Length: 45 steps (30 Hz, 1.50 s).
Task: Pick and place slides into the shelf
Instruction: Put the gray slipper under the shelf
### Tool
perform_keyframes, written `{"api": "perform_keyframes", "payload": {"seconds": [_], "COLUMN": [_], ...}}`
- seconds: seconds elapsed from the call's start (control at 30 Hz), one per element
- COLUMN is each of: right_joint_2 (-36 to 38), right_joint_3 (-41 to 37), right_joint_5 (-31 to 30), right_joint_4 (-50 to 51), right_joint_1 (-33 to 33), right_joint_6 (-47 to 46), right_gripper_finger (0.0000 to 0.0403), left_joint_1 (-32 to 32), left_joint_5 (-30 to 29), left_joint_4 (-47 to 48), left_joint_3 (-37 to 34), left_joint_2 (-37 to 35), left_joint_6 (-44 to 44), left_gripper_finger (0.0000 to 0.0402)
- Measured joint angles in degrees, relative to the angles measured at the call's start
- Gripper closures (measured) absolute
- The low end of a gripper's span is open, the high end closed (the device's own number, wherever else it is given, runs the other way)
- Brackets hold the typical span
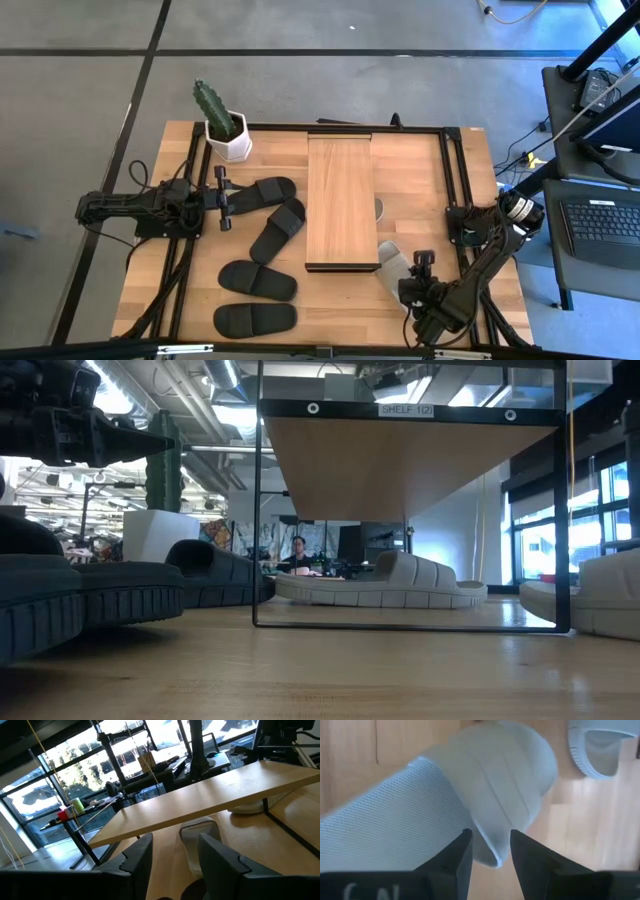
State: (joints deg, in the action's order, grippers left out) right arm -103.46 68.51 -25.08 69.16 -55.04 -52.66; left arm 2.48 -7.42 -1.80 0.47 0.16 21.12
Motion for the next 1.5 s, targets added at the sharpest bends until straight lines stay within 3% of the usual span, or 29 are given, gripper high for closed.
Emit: {"api": "perform_keyframes", "payload": {"seconds": [0.3,1.17,1.5], "right_joint_2": [0.0,0.0,-0.04], "right_joint_3": [-6.44,-6.82,-3.17], "right_joint_5": [-0.75,-0.79,-0.4], "right_joint_4": [-4.24,-8.38,-6.04], "right_joint_1": [0.3,0.41,2.03], "right_joint_6": [-4.86,-6.12,-6.96], "right_gripper_finger": [0.0269,0.0271,0.0319], "left_joint_1": [0.0,0.0,0.0], "left_joint_5": [0.0,-1.07,-1.07], "left_joint_4": [0.02,-0.17,-0.2], "left_joint_3": [0.0,0.0,0.0], "left_joint_2": [0.0,-0.02,0.0], "left_joint_6": [-0.07,-0.46,-1.68], "left_gripper_finger": [0.0254,0.0254,0.0254]}}
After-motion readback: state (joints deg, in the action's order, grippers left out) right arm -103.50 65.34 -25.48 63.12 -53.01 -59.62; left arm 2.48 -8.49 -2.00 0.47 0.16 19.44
